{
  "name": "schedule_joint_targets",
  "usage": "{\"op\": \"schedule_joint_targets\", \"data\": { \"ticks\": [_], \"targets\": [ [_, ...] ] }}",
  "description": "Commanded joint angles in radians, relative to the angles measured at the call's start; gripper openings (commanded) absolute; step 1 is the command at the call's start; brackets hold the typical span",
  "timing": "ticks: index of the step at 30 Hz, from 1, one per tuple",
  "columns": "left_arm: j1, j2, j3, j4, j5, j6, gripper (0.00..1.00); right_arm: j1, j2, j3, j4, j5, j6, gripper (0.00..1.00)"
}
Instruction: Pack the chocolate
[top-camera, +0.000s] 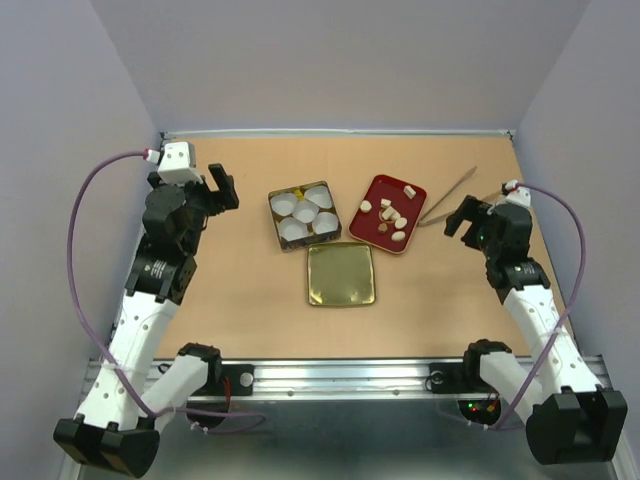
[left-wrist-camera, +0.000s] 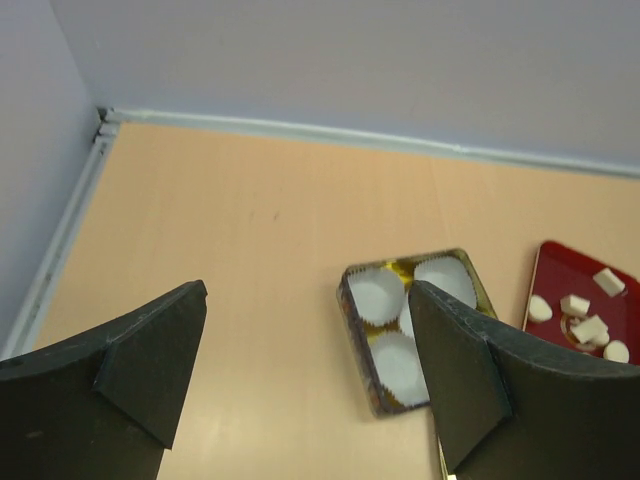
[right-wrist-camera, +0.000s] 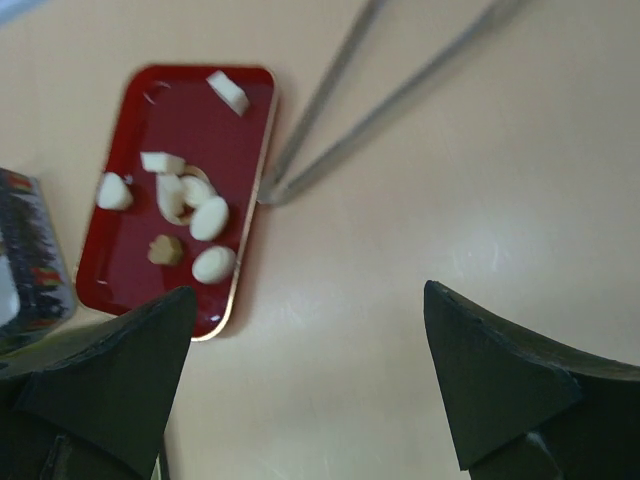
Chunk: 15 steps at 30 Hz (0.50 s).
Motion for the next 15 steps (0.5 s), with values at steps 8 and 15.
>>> {"op": "schedule_joint_targets", "data": {
  "ticks": [8,15],
  "targets": [
    [-0.009,-0.079,-0.062,0.009,0.001,0.008,0.94,-0.006,0.084,-0.021,-0.065,0.168,0.183,1.0],
    [-0.009,-0.037,-0.065,-0.025,-0.036,-0.002,0.93,-0.006,0.224,0.054,-0.065,0.219,0.261,1.0]
  ]
}}
